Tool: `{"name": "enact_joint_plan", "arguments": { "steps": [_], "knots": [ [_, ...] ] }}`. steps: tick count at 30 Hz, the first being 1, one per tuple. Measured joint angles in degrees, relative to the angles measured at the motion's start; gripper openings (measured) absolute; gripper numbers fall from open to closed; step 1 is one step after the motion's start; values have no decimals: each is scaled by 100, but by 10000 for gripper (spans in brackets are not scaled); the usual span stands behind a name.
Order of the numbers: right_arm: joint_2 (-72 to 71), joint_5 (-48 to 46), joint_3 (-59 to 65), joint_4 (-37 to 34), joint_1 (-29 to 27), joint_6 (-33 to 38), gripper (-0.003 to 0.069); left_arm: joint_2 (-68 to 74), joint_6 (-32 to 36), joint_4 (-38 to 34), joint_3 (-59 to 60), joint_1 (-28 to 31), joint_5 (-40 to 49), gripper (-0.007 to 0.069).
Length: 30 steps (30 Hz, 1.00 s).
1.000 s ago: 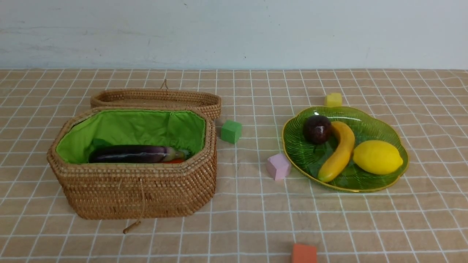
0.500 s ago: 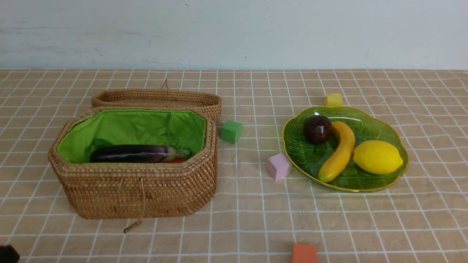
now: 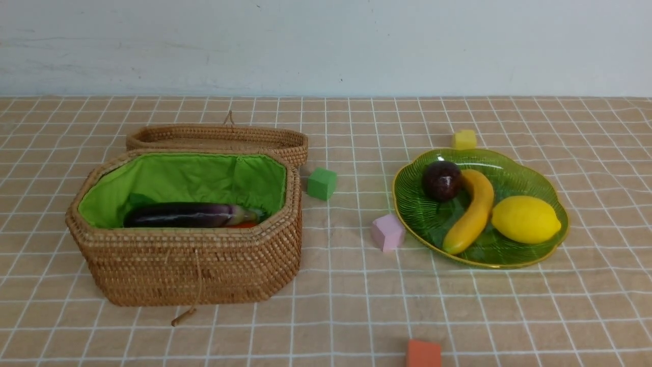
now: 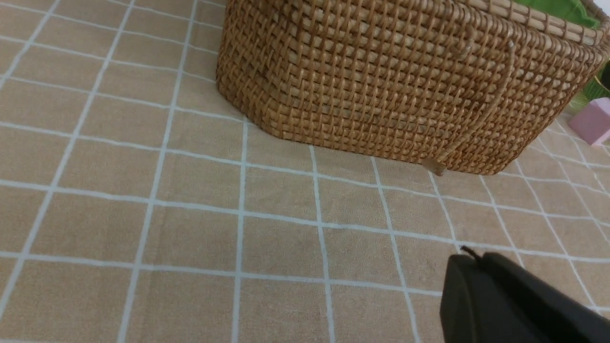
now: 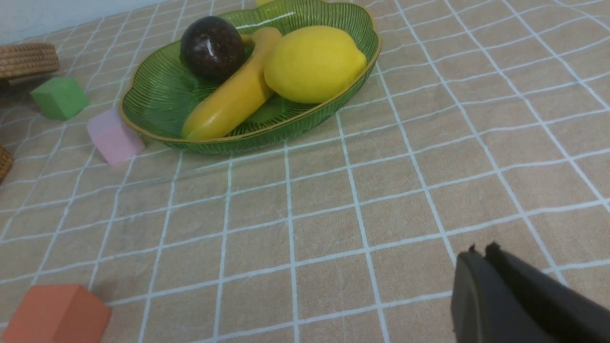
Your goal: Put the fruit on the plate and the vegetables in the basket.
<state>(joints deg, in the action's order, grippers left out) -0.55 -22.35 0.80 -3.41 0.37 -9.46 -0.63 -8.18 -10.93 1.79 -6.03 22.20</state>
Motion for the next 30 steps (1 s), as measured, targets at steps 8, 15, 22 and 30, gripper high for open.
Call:
{"name": "enact_joint_plan", "arguments": {
  "steps": [8, 15, 22, 30],
  "knots": [
    [0, 0, 0, 0, 0, 0, 29, 0, 0, -13, 0, 0, 0, -13],
    [0, 0, 0, 0, 0, 0, 41, 0, 0, -13, 0, 0, 0, -13],
    [0, 0, 0, 0, 0, 0, 46, 0, -11, -13, 0, 0, 0, -12],
    [0, -3, 0, 0, 0, 0, 57, 0, -11, -13, 0, 0, 0, -5]
  ]
}}
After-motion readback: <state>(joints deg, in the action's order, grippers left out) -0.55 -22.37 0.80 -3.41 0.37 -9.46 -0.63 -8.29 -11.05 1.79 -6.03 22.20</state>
